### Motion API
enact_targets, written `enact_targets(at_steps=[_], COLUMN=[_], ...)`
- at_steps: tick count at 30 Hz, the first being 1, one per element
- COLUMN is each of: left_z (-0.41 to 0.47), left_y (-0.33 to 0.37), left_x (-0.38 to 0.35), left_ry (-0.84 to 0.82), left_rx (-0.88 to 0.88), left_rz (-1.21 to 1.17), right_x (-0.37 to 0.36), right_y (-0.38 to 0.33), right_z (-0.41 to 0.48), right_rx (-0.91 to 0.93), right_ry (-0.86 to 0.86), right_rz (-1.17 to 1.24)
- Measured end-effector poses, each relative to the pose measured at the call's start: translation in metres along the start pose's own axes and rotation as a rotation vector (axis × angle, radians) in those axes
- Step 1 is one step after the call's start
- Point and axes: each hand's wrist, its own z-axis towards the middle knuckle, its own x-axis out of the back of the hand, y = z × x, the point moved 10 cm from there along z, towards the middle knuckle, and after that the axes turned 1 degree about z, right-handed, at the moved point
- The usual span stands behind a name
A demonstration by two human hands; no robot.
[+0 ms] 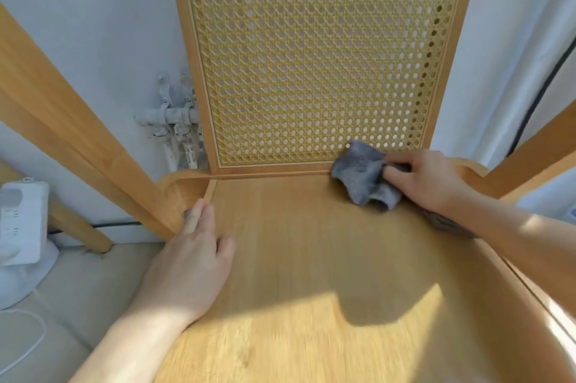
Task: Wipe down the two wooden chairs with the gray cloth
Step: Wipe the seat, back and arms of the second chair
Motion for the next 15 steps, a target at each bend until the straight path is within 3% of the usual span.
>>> enact_targets(at_steps=[3, 7, 10, 12, 15], left_z=[0.002, 0.001, 0.002, 0.0, -0.001], left_y=[-0.002, -0.001, -0.001, -0.001, -0.004], left_x=[-0.003, -0.004, 0.0, 0.004, 0.004], left_ry=[-0.011, -0.02, 0.022, 0.042, 0.029], left_rx=[0.0, 0.006, 0.003, 0.002, 0.02], left_rz=[-0.005, -0.047, -0.016, 0.029, 0.035], right_x=[0.014, -0.06, -0.11, -0.112, -0.071], right_y=[0.018, -0.087, -0.15, -0.15, -0.077], right_z=[-0.005, -0.008, -0.009, -0.009, -0.017], right_rx=[-0.078, 0.33, 0.447, 0.45, 0.303], right_ry=[0.071, -0.079, -0.271, -0.344, -0.295], right_rz=[-0.121, -0.166, -0.165, -0.17, -0.166])
